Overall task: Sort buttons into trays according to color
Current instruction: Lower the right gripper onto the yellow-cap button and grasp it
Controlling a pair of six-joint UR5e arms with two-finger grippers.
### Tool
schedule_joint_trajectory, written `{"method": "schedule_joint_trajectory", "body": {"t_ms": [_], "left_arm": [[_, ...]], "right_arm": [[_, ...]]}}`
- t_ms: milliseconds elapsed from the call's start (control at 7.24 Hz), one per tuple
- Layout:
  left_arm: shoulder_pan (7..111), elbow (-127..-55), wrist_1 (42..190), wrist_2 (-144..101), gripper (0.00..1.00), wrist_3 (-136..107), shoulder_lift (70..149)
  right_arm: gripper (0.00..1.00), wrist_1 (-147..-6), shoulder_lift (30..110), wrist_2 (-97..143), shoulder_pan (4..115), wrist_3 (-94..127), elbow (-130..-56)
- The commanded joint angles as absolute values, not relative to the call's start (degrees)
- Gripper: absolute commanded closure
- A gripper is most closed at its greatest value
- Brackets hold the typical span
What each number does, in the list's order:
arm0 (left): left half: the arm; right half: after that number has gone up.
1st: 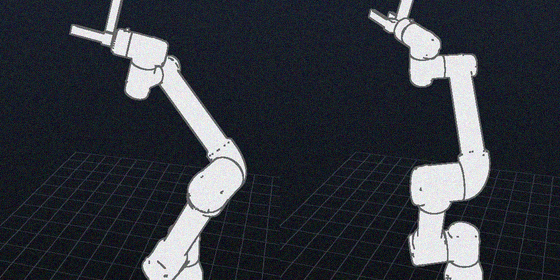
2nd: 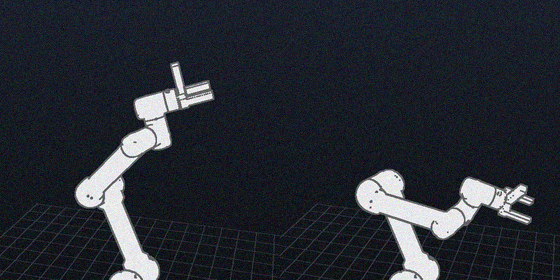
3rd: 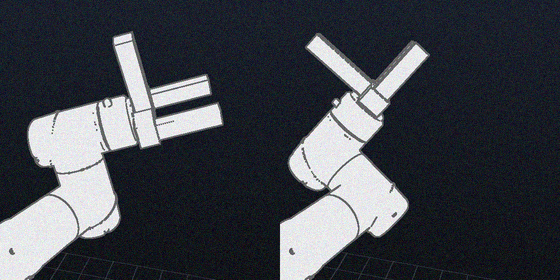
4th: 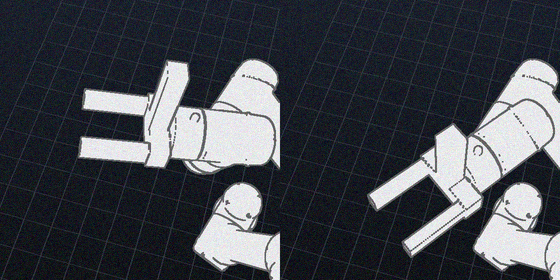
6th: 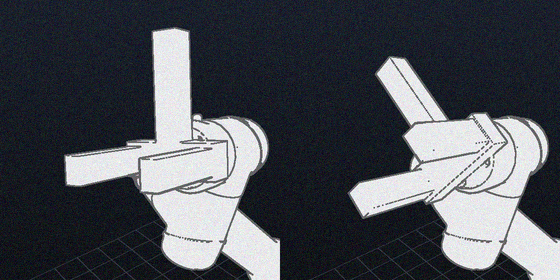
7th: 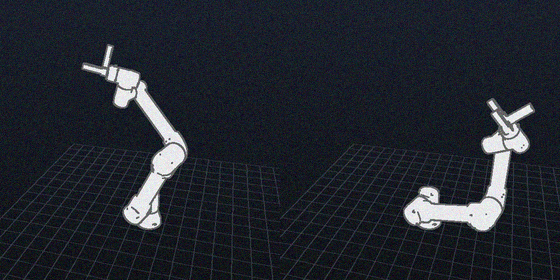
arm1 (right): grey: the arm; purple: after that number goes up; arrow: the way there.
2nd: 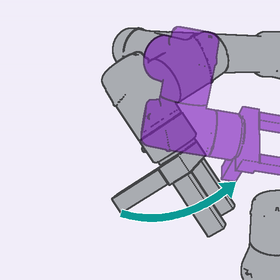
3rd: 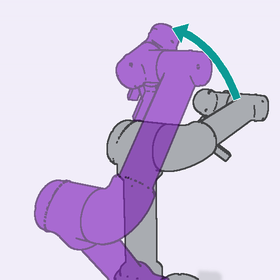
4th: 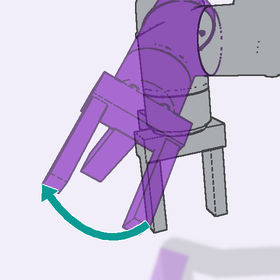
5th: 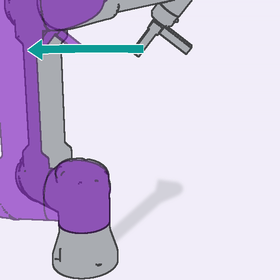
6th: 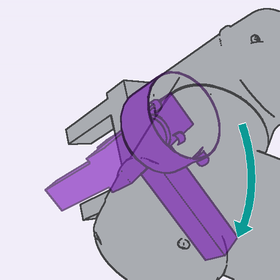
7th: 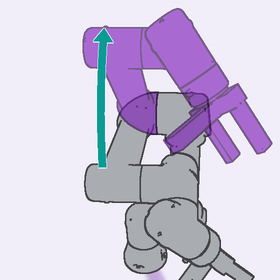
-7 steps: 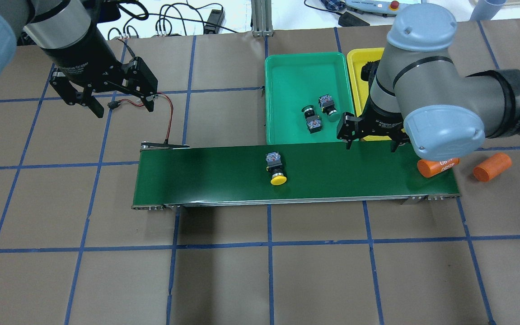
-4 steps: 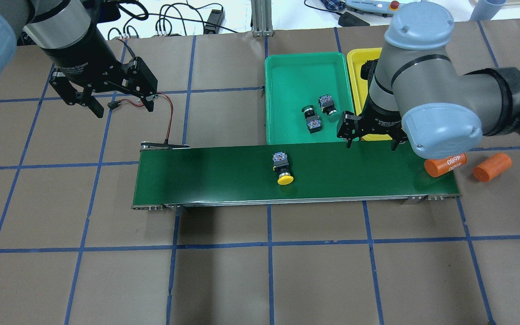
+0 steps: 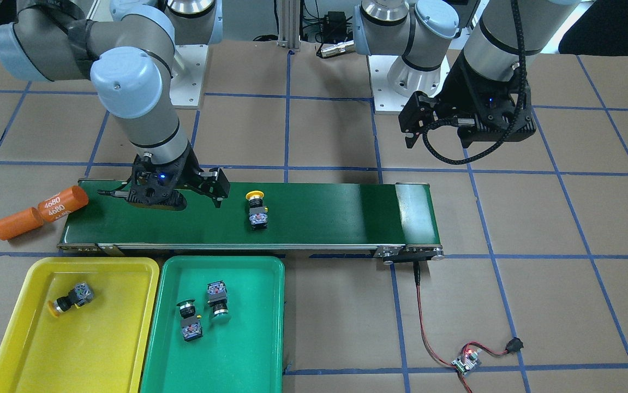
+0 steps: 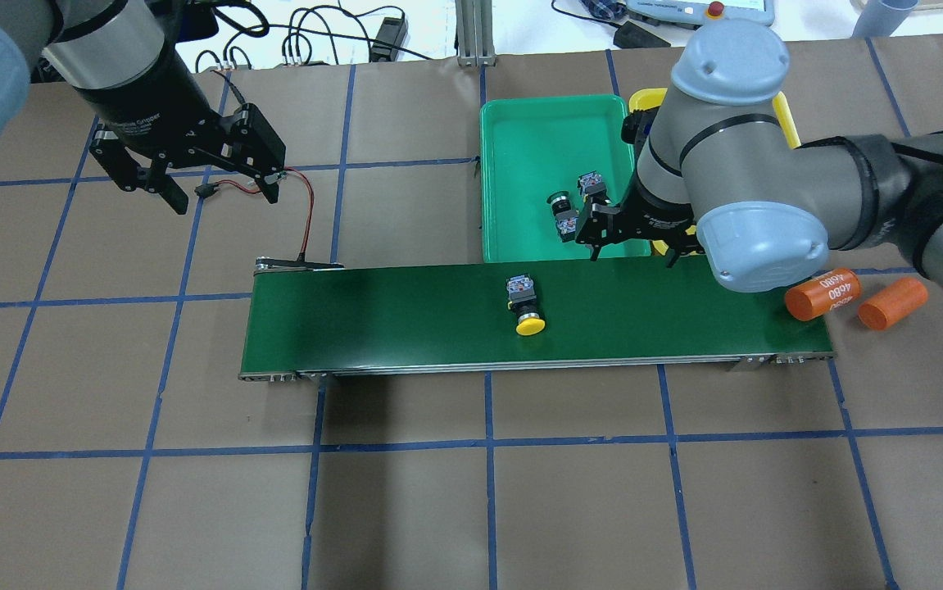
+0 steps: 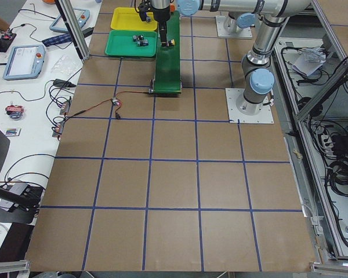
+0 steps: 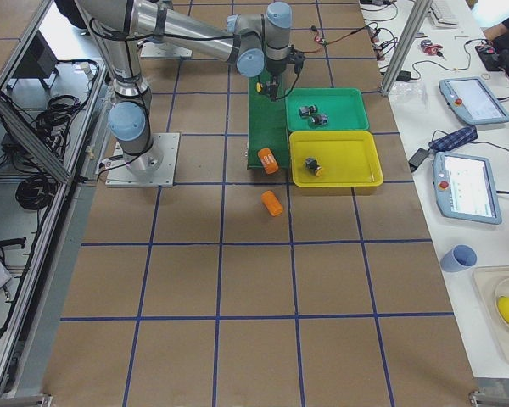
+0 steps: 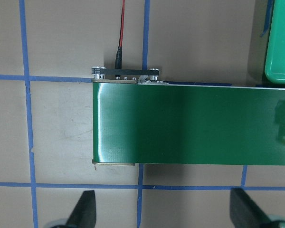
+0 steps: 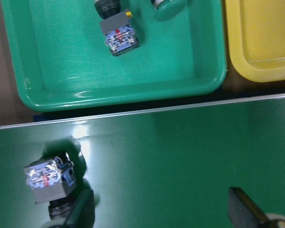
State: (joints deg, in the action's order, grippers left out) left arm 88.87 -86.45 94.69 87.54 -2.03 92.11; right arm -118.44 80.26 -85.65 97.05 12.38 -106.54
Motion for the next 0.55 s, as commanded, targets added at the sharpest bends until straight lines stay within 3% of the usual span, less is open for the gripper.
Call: {"method": "schedule_joint_trajectory", "body": {"t_ms": [0,414], "left_arm": [[88.94,-86.48,94.66,87.54,0.0,-2.02,92.2],[88.86,-86.48,94.66,87.54,0.0,-2.02,92.11]], "right_arm": [[0.0,-123.82,75.96,-81.94,101.05,14.4,-106.35],[0.0,-123.75,73.31,-83.05,103.53,15.47,-107.31]]}}
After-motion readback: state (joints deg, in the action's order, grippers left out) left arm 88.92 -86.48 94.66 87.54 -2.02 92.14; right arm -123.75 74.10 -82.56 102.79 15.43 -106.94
